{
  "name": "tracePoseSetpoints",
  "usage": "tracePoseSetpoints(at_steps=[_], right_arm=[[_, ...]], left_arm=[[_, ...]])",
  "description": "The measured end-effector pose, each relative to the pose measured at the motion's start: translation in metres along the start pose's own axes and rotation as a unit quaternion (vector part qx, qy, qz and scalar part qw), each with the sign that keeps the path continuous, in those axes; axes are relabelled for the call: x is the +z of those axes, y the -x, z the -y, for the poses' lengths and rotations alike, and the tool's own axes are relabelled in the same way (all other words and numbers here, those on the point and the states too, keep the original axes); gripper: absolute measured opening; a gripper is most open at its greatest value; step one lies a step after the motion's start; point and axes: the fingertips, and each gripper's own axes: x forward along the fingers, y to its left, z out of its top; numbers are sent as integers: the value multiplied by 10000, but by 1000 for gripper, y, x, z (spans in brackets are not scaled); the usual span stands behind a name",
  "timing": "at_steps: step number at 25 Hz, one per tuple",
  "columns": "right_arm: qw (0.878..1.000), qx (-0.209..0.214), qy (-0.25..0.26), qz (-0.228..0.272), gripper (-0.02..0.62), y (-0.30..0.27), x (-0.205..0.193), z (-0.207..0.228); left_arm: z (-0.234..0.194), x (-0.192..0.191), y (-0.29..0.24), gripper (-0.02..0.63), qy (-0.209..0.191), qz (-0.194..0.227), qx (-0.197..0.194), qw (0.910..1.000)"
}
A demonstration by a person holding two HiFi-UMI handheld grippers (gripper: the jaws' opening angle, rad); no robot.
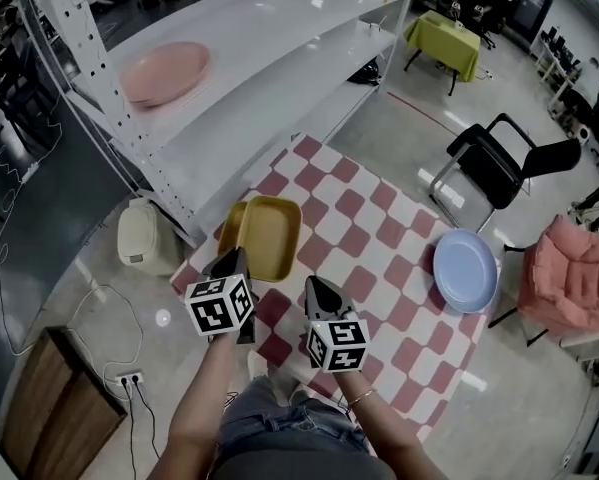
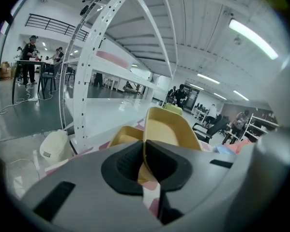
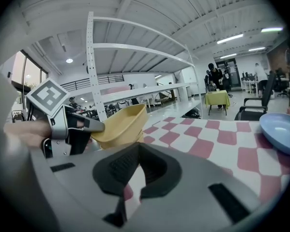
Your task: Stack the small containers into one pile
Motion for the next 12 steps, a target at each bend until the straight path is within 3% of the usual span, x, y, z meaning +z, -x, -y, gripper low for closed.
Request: tracePoseSetpoints(at_steps=[12], right_arm=[[9999,100,118,-65,11,-35,3,-47]], left_arm=[[-61,11,-1,31,135,-34,174,9998]])
